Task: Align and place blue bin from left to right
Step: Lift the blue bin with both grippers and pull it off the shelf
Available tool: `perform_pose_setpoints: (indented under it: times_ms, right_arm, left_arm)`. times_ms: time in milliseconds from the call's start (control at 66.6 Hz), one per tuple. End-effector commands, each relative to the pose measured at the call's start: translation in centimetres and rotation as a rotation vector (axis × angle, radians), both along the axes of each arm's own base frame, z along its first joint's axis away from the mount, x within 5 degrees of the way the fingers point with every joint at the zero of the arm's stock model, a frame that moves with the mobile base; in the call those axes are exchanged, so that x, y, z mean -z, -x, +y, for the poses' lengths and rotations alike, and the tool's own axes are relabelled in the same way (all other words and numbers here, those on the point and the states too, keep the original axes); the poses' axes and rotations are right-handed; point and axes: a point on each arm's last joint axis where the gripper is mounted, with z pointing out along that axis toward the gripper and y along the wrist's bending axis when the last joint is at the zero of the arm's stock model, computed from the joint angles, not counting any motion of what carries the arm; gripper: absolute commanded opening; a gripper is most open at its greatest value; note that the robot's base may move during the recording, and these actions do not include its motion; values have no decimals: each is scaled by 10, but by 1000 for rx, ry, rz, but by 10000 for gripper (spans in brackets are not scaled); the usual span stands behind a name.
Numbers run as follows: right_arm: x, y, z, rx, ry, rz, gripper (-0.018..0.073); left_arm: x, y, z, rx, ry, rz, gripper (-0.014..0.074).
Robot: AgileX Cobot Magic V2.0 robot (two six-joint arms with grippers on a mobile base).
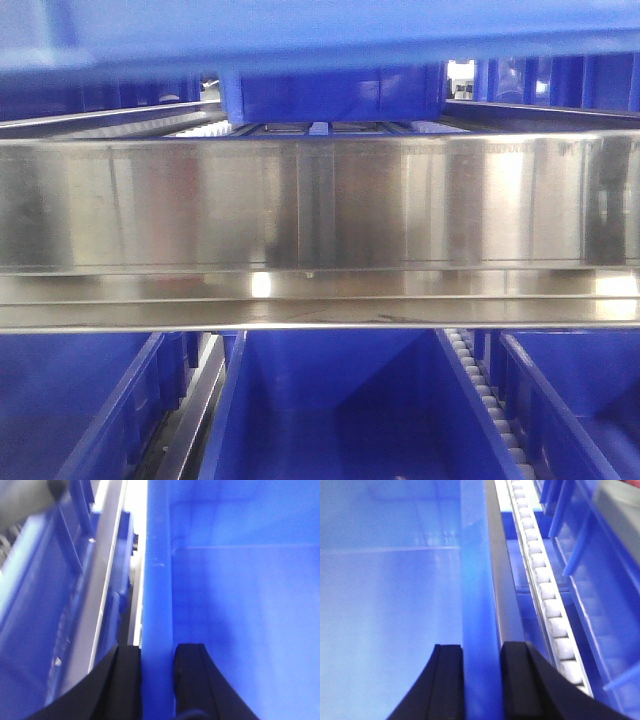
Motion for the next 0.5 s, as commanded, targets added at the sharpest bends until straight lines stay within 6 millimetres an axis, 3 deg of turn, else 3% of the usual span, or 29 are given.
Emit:
perform_pose_setpoints:
  times_ms: [0, 225, 481]
  right_arm:
    - [-8, 11, 15, -94, -136, -94, -79]
    - [-4, 25, 13, -102, -150, -104, -79]
    - [-3, 25, 14, -104, -151, -106, -79]
  left_arm:
    - [-13, 14, -16, 127, 121, -115, -111]
    - [-17, 21, -12, 136, 131, -130, -111]
    - [-10, 20, -14, 152, 124, -127, -111]
